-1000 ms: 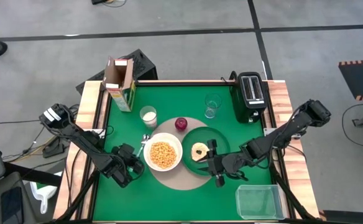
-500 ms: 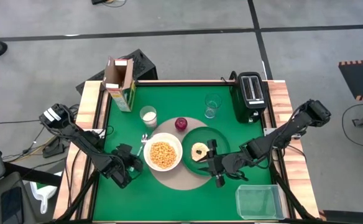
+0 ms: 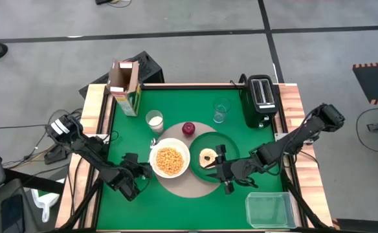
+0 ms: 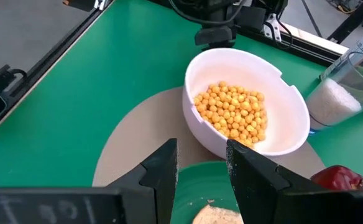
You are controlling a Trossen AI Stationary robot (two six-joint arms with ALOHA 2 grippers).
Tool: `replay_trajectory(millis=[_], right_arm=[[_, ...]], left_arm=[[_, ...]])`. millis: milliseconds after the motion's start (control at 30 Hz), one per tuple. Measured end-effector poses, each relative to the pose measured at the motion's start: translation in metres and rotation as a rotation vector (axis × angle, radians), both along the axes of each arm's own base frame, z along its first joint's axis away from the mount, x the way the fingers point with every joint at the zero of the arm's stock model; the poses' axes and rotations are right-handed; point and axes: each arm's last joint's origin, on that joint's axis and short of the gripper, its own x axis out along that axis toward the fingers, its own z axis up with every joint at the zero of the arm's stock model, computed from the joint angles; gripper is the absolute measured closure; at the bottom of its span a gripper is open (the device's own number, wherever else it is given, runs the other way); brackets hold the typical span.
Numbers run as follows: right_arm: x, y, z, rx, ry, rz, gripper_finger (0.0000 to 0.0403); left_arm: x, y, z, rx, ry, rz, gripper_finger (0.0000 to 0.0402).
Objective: Arrange a breakfast setting
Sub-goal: Put the spoon on the table mat to the right of the bowl
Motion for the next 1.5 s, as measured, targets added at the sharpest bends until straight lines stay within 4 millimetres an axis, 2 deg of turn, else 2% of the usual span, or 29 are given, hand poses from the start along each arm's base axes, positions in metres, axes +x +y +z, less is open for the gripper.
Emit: replay_trajectory(millis=[300,800,933,1233,1400,1500], right_arm=[[0.0,-0.002,-0.002,-0.012,0.023,-0.007,0.0239],[-0.001,-0.003,-0.003,-0.015,0.031,-0.007,0.0239],[-0.001,-0.003,-0.003,-0.015,0.031,-0.007,0.0239],[-0.001,-0.003,-0.003,-0.015,0.031,-0.007,0.0239],[-0.001,-0.003,-0.003,-0.015,0.03,-0.007,0.0239],[-0.001,-0.003,-0.003,-0.014,0.03,-0.007,0.0239]], left_arm=[[0.006,-0.003,0.02,0.061,0.161,0.022,0.0374],[0.007,-0.002,0.018,0.054,0.188,0.029,0.0369],[0.008,-0.002,0.018,0.049,0.195,0.026,0.0348],[0.006,-0.003,0.019,0.052,0.213,-0.005,0.0265],[-0.001,0.0,0.033,0.001,0.298,-0.056,0.0248],[-0.004,0.001,0.046,-0.015,0.317,-0.158,0.0247]])
